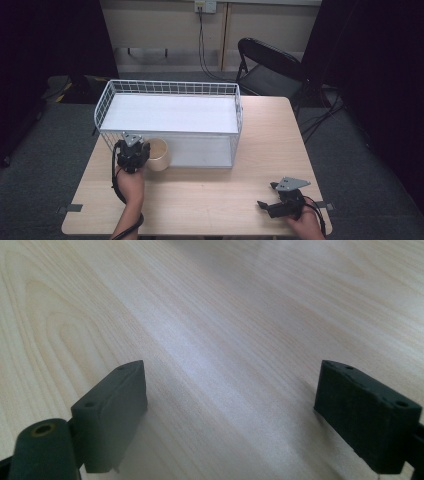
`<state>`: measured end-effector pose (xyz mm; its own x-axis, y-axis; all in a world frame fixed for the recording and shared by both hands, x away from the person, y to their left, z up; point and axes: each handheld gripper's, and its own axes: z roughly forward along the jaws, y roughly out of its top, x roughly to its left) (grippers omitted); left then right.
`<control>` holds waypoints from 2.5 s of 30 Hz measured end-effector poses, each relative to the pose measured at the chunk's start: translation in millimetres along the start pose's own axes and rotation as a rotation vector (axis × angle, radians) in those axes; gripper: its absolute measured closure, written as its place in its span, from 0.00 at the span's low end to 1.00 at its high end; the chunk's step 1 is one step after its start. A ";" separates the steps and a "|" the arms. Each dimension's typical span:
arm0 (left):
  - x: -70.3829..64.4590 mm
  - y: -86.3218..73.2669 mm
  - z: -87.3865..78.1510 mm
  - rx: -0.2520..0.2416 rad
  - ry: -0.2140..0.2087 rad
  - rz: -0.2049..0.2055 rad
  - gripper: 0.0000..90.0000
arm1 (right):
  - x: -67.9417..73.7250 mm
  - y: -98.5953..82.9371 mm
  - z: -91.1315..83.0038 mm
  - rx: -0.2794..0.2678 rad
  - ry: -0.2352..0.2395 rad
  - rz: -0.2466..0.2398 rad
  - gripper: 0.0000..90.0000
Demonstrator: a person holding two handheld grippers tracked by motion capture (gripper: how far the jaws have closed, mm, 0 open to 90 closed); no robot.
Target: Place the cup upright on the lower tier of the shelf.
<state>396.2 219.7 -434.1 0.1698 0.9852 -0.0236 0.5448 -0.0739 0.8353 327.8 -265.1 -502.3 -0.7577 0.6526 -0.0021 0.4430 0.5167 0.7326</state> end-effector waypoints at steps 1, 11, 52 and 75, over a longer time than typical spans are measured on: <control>0.7 0.3 -0.3 -0.002 0.000 -0.003 0.86 | 0.0 0.0 0.0 0.000 0.000 0.000 0.14; 5.0 -0.1 -3.7 0.003 -0.019 -0.010 0.71 | 0.0 0.0 0.0 0.000 0.000 0.000 0.14; 9.2 -9.3 -57.2 -0.039 -0.233 0.061 0.34 | 0.2 -0.1 0.0 -0.001 -0.002 0.001 0.14; 4.1 -27.3 -38.6 0.011 -0.225 0.079 0.34 | 0.2 -0.1 0.0 -0.001 -0.002 0.001 0.14</control>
<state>350.3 231.7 -435.9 0.3906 0.9169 -0.0816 0.5313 -0.1521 0.8334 327.6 -265.0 -502.3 -0.7560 0.6545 -0.0030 0.4435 0.5157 0.7330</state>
